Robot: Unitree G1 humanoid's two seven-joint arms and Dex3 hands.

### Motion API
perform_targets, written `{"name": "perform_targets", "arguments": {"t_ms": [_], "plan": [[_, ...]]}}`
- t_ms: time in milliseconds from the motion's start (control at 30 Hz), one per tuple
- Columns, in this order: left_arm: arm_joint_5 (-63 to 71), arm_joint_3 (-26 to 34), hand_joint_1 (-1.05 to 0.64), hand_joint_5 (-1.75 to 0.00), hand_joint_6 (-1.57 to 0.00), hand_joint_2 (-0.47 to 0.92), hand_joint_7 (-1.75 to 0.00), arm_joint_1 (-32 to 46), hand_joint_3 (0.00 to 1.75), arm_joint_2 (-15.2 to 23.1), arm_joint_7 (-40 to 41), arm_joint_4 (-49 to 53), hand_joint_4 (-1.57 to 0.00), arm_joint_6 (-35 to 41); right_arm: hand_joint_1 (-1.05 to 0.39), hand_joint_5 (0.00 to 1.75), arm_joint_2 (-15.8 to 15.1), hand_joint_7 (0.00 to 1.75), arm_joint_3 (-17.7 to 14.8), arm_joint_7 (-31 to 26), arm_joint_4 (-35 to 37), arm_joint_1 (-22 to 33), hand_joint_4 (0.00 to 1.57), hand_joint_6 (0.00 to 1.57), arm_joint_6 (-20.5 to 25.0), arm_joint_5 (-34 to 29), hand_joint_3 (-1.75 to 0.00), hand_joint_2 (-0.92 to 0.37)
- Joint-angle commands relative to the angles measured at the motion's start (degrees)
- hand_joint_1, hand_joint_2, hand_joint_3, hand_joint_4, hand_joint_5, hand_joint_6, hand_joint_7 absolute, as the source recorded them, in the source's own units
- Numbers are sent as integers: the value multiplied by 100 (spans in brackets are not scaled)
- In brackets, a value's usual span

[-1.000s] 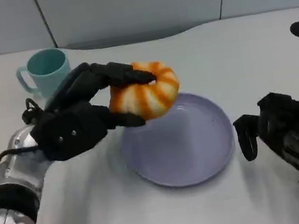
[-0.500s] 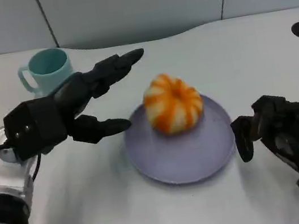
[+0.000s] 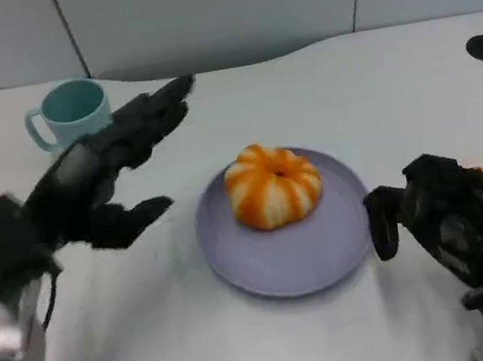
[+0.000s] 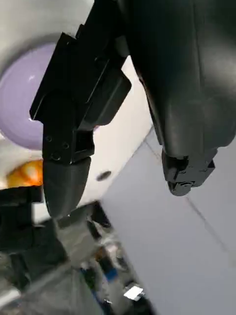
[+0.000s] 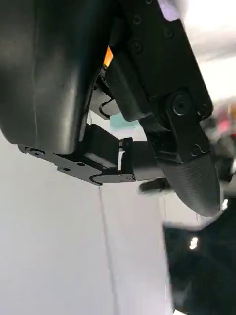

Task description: Grasp the bread from the table and place it into the plate.

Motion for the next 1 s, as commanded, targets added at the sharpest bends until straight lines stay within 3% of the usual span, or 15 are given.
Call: {"name": "perform_targets", "arguments": {"t_ms": [33,167,233,400,567,633,733,767,833,1000], "plan": [[-1246,647,-105,-26,-11,92,-5,1423,52,-305,-393,-646,-18,616,-56,167,-87,122,144,-190,-56,92,99,97,-132,-206,-10,-92],[-2063,1032,-105,-29,-10,92,-4,2003,56,-503,-1027,-844,-15,1307,-62,164,-275,119,442,-603,-162,166,99,99,-246,-636,-14,-92],[-2384,1272,-105,-40,-10,92,-3,2193,60,-570,-1395,-698,-7,1571,-67,165,-353,120,520,-659,-183,175,98,99,-227,-728,-14,-92],[-2317,1459,-105,-57,-13,92,-3,2658,62,-780,-1288,-802,-2,1792,-66,164,-382,120,404,-498,-230,195,99,99,-174,-526,-13,-92],[-2233,1567,-105,-66,-17,92,-4,2636,59,-991,-1307,-632,-11,1717,-62,167,-442,114,209,-208,-246,213,99,104,414,-138,-6,-91],[-2211,1586,-105,-67,-19,92,-5,2618,57,-1038,-1380,-535,-15,1739,-63,172,-534,113,127,105,-146,157,96,102,264,-72,-7,-92],[-2138,1581,-105,-68,-23,92,-6,2593,55,-1063,-1387,-479,-20,1844,-62,174,-682,105,24,577,-18,47,92,96,-265,-28,-12,-92],[-2118,1577,-105,-67,-24,92,-6,2584,53,-1062,-1389,-474,-22,1874,-56,174,-675,82,-63,736,17,5,92,103,-314,73,-6,-90],[-2065,1571,-105,-66,-25,92,-6,2580,52,-1063,-1370,-471,-24,1887,-52,175,-674,64,-183,912,82,-48,92,110,-420,187,-2,-89],[-1944,1585,-105,-65,-27,92,-6,2618,52,-1130,-1291,-516,-27,1821,-55,175,-650,47,-411,1319,129,-143,92,113,-284,447,-5,-92]]}}
